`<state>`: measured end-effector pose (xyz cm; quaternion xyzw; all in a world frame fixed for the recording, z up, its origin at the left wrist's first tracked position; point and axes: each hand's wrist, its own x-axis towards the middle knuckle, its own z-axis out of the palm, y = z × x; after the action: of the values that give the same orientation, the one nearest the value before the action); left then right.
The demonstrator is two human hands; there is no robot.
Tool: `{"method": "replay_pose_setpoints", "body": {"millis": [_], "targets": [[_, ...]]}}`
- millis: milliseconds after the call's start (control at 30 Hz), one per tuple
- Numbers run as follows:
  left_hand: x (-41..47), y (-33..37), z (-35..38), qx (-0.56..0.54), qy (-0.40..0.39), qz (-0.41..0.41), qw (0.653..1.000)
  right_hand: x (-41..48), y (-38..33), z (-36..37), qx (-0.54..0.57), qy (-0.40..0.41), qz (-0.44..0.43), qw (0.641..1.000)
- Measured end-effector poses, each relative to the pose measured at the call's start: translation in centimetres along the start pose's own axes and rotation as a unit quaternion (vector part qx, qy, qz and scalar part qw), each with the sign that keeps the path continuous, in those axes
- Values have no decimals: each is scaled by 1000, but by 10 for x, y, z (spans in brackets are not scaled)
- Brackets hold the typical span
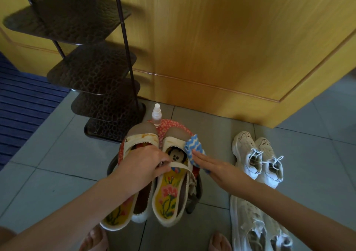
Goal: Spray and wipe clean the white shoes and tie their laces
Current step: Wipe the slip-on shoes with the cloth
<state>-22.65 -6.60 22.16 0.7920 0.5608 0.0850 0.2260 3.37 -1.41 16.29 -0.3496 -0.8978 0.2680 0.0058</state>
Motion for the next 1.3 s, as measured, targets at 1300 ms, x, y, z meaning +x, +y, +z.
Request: {"method": "replay_pose_setpoints", "body": {"millis": [1300], "targets": [[9, -9, 12, -45, 6, -95, 994, 97, -44, -29, 88, 31, -56, 994]]}}
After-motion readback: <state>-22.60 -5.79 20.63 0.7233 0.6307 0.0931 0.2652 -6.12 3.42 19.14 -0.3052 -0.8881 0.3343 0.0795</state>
